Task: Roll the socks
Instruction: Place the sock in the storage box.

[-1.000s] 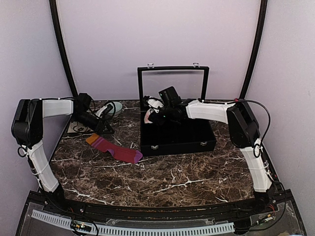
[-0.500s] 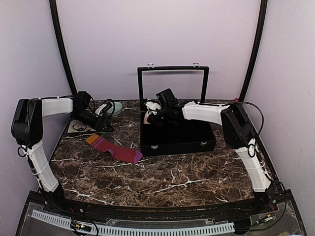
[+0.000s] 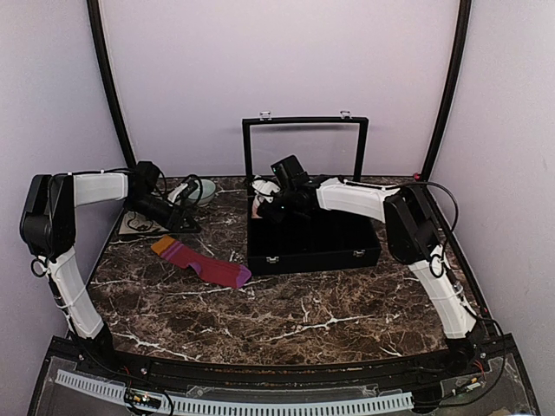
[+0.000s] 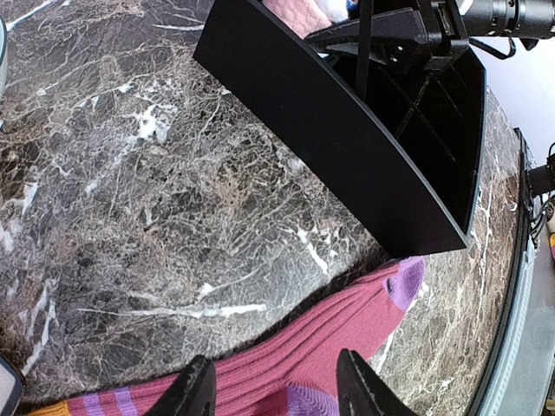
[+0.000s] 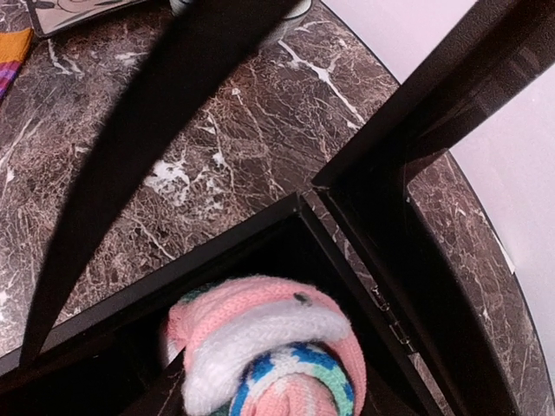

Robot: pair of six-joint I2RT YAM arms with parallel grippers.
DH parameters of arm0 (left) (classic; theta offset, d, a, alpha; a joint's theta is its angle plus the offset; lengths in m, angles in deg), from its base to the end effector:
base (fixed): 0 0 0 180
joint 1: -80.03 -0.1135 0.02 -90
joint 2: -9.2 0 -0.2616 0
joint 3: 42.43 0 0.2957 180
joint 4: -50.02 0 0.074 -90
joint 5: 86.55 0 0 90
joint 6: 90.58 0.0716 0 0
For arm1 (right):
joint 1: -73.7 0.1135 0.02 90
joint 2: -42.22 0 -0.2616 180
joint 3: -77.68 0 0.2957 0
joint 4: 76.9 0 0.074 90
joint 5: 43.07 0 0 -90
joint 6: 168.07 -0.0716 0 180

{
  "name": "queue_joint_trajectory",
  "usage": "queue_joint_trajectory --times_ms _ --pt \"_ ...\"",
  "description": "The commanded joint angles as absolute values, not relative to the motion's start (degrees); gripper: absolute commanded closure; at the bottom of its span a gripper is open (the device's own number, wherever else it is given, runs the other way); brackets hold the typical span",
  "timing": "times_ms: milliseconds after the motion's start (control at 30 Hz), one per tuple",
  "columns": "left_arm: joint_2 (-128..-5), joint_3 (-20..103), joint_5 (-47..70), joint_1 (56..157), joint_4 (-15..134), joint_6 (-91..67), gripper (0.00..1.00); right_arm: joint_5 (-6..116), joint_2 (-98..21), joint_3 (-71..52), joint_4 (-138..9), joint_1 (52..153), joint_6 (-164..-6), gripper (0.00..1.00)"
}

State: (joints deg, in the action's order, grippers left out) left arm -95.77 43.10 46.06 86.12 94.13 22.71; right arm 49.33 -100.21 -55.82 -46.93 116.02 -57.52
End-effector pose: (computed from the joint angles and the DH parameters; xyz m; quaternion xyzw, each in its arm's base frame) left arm 0.4153 -0.0931 0.1544 0.3104 0.8562 -0.3178 0.2636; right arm 0.4658 0.4282 0.1357 -0.4781 0.7649 0.1000 0.4199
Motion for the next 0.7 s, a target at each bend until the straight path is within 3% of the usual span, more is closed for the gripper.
queue_joint_trajectory --times_ms 0,67,133,167,500,667 --pt "-94.2 43.7 47.1 85.5 96.5 24.1 0.5 48.7 -103.2 -57.1 -42.7 116.5 -55.9 0.49" --pt "-94.2 43.7 47.3 85.4 96.7 24.2 0.5 47.5 -102.8 -56.4 -42.5 116.7 -56.7 0.47" --pt "-94.2 43.8 47.5 85.2 96.8 24.4 0.5 46.8 -101.2 -55.0 -43.7 116.8 -57.7 0.3" --pt "-94.2 44.0 47.6 85.1 96.9 24.5 0.5 46.8 -99.9 -54.1 -44.7 116.7 -58.1 0.27" --pt "-93.2 43.4 48.6 84.6 97.2 24.6 0.5 51.0 -93.0 -51.7 -46.9 115.8 -59.8 0.2" --pt "-92.7 43.3 48.6 84.3 97.4 24.9 0.5 48.4 -92.3 -51.3 -45.2 115.4 -59.0 0.02"
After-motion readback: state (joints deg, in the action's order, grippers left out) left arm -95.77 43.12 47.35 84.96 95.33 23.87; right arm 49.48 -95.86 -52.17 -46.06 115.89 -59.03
